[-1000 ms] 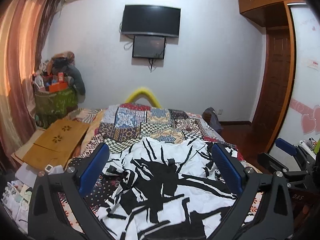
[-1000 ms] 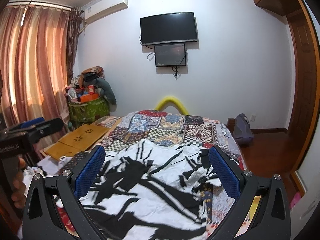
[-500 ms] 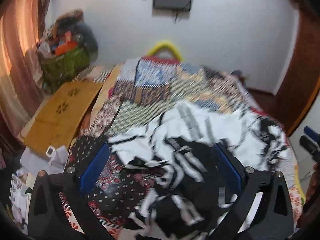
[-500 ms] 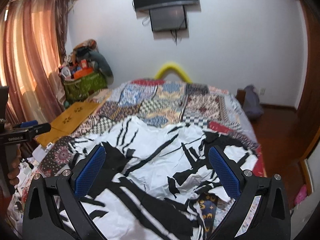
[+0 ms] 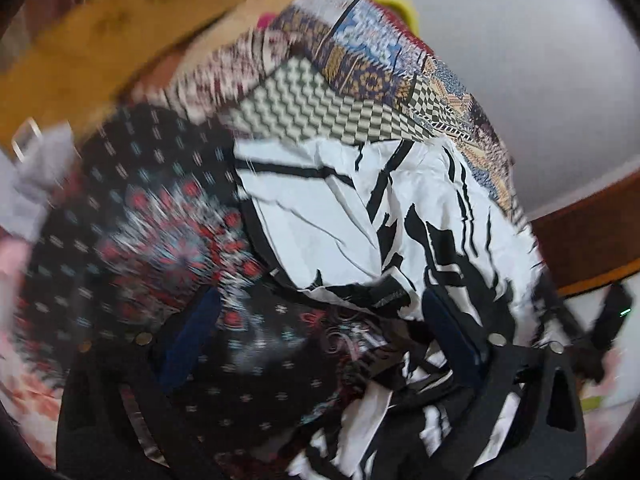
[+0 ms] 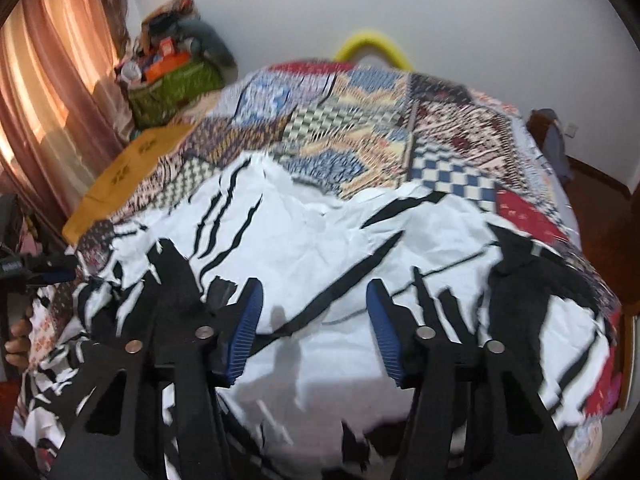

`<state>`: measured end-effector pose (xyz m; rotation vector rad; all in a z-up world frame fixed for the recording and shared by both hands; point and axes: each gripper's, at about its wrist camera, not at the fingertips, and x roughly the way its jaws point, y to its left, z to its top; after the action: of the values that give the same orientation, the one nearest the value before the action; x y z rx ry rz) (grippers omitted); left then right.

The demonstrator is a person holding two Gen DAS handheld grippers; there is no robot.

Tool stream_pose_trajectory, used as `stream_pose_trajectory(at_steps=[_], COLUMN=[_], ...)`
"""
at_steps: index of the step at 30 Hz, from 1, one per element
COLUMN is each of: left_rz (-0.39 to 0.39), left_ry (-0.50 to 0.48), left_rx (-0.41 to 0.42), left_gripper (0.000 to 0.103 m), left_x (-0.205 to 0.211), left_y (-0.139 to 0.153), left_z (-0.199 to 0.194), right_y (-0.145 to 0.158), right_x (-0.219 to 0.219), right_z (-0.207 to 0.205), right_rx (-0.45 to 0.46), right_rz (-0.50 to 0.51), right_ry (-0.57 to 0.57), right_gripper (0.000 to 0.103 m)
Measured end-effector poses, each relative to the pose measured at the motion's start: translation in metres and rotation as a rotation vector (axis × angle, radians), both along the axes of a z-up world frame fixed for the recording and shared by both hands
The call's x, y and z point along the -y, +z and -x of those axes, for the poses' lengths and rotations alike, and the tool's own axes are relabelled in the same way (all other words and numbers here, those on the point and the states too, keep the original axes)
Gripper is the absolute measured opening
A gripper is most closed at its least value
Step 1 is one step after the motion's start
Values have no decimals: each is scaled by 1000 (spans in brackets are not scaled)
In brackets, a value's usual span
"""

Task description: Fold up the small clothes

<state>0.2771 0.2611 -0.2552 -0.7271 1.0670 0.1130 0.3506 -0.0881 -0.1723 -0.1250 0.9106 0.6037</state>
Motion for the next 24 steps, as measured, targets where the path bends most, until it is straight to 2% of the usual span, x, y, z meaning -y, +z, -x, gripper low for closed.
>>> stream_pose_trajectory(at_steps=[5,7,8,10,11,12,13,14,17,20,22,24], left_rz=[162,192,170,98,30,-62,-154,-252,-320,-325,-273,-293], left_ry=[-21,-36,-38,-46,-53,-61,-56,-32,53,109,83,45], left_rx=[-20,-43,-49,-39,-36,-38,-45,-42,-35,-68,-80,-79], left_gripper=[96,86,82,64,39,10,0,1,1,1,1,5], left_x=[9,16,19,24,26,29,30,28,5,-20,-27,-24], left_y=[-18,-24,-24,-20,-16,-11,-6,-1,3,-6,-16,-12], left_z=[-17,-26,-29,-32,-34,-35,-34,-30,-13,5,14,18], right_y=[-19,-28,-32,-37,-37,-37,-37,-37,-37,-38,-37,-35], right_x=[-23,-29,-31,-33,-33,-32,-31,-30,-30,-33,-38,-41], right_z=[-16,-21,-23,-25,-25,-25,-25,-26,-26,-26,-25,-24], right_rx=[-54,-76,-85,-84,-80,-80,-82,-83,-81,-80,-76,-83], right_rz=[62,84,92,105,106,108,107,111,125,146,172,190], right_ry=[67,82,85,87,90,93,96,98,97,94,96,97], right_gripper=[42,42,42,42,42,42,42,41,39,39,39,39])
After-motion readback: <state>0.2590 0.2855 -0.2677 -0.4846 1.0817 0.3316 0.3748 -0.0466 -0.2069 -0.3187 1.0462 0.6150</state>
